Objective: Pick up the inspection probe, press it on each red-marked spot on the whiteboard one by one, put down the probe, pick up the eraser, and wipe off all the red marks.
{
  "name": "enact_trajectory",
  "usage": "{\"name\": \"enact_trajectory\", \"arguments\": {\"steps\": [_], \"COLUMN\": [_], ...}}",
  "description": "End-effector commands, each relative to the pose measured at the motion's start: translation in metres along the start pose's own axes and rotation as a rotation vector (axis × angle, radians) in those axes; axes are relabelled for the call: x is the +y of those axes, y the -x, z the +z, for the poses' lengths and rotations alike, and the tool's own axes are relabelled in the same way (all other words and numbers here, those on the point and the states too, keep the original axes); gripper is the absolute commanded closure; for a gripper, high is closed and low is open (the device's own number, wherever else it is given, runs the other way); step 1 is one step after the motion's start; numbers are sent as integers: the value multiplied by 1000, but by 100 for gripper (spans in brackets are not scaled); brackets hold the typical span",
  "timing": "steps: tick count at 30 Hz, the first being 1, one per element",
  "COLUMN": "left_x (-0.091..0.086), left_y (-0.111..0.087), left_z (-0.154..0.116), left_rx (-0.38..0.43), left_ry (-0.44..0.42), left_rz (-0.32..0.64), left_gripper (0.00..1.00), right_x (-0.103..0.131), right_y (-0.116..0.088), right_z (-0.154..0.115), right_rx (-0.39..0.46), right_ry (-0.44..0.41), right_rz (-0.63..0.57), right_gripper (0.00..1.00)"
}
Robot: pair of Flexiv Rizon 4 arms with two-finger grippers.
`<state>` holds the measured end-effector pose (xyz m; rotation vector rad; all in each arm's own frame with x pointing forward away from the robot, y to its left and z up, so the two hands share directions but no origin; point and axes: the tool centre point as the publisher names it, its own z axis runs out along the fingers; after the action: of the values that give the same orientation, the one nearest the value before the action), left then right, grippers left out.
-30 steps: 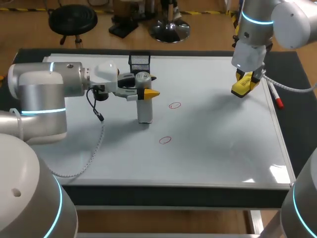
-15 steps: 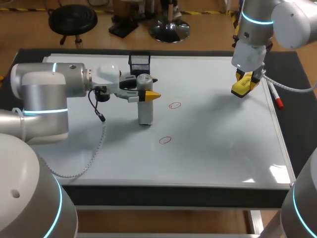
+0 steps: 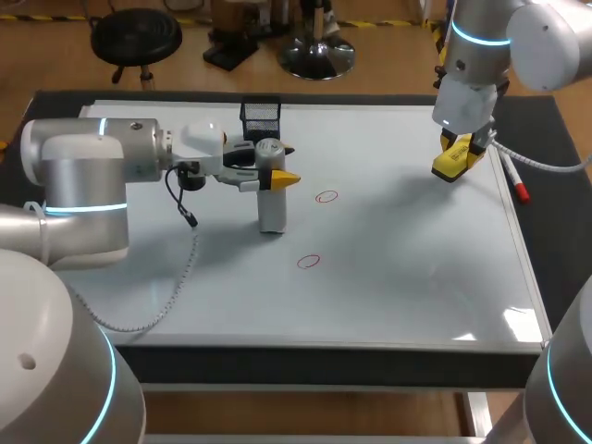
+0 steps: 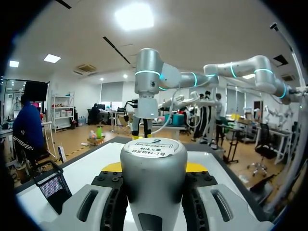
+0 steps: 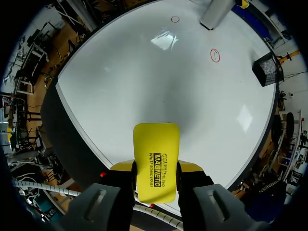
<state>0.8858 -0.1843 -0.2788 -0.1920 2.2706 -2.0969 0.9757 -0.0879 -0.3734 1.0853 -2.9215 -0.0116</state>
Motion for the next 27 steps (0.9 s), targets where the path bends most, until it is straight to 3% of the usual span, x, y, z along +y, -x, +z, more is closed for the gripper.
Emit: {"name": "enact_trajectory", "arguments": {"steps": [1,21,27], "left_x": [1,1,-8], "left_y": [1,-1,-1], "left_z": [1,1,-14], "left_rx": [4,7,-46], "left_ry": [4,5,-8], "left_rz": [1,2,1], "left_gripper": [100,100,100], "right_x": [-1,-1,-1], "right_y": [0,0,0], "right_z": [-1,-1,-1], "right_rx": [2,2,2], "right_ry": [-2,-2,-2], "right_rz": [-1,-1,-1], "right_gripper": [100,100,100]}}
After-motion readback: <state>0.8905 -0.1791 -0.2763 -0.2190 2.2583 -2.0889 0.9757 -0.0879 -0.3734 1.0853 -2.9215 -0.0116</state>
